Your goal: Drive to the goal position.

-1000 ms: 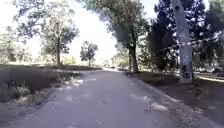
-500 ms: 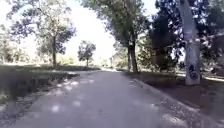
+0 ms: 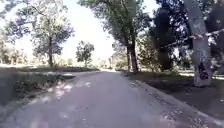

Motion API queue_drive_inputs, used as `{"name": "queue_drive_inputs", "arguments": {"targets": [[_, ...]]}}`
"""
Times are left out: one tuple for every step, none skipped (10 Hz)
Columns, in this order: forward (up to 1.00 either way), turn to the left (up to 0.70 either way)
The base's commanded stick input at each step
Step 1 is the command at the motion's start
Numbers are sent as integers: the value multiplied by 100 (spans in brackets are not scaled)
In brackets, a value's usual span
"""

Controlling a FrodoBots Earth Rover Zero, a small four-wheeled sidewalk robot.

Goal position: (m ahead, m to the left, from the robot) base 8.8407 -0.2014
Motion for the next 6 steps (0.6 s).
{"name": "queue_drive_inputs", "arguments": {"targets": [[85,0],[85,0],[85,0],[85,0],[85,0],[85,0]]}}
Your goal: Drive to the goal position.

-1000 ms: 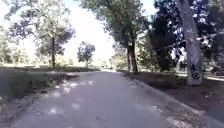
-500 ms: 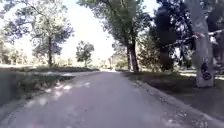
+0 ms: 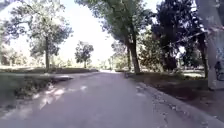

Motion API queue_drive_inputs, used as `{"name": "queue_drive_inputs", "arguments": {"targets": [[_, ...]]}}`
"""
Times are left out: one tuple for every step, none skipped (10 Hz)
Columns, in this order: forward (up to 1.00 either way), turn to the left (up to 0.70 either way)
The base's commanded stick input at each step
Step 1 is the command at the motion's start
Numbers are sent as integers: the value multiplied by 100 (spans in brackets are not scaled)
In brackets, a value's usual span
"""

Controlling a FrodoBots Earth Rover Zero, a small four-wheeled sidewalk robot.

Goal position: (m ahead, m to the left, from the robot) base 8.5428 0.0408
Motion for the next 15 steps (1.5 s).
{"name": "queue_drive_inputs", "arguments": {"targets": [[85,0],[85,0],[85,0],[85,0],[85,0],[85,0],[85,0],[85,0],[85,0],[85,0],[85,0],[85,0],[85,0],[85,-34],[85,-34]]}}
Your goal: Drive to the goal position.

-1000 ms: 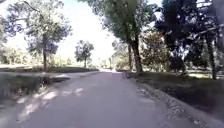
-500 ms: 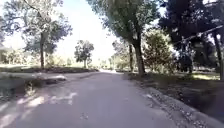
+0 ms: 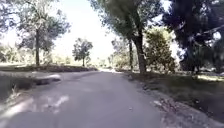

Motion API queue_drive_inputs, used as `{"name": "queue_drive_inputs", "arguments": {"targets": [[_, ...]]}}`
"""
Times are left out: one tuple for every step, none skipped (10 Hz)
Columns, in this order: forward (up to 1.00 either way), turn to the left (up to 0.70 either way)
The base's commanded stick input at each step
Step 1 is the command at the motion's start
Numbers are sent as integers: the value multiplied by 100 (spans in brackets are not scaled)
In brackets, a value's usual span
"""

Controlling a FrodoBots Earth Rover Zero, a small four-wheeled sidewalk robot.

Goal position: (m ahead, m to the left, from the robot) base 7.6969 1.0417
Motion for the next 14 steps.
{"name": "queue_drive_inputs", "arguments": {"targets": [[85,-9],[85,0],[85,0],[85,0],[85,0],[85,0],[85,0],[85,0],[85,0],[85,0],[85,0],[85,0],[85,0],[85,0]]}}
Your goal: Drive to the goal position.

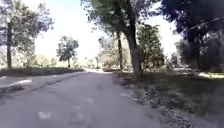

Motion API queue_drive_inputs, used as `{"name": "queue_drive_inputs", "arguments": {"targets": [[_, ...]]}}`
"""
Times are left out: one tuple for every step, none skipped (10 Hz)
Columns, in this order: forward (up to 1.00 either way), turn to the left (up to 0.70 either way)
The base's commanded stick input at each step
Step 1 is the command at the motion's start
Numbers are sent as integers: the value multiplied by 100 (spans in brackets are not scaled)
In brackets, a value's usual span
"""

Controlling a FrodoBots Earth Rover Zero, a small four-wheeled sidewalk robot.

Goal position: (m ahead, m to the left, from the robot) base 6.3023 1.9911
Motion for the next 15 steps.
{"name": "queue_drive_inputs", "arguments": {"targets": [[85,0],[85,0],[85,0],[85,0],[85,0],[85,0],[85,0],[85,0],[85,0],[85,30],[85,34],[85,29],[85,9],[85,0],[85,0]]}}
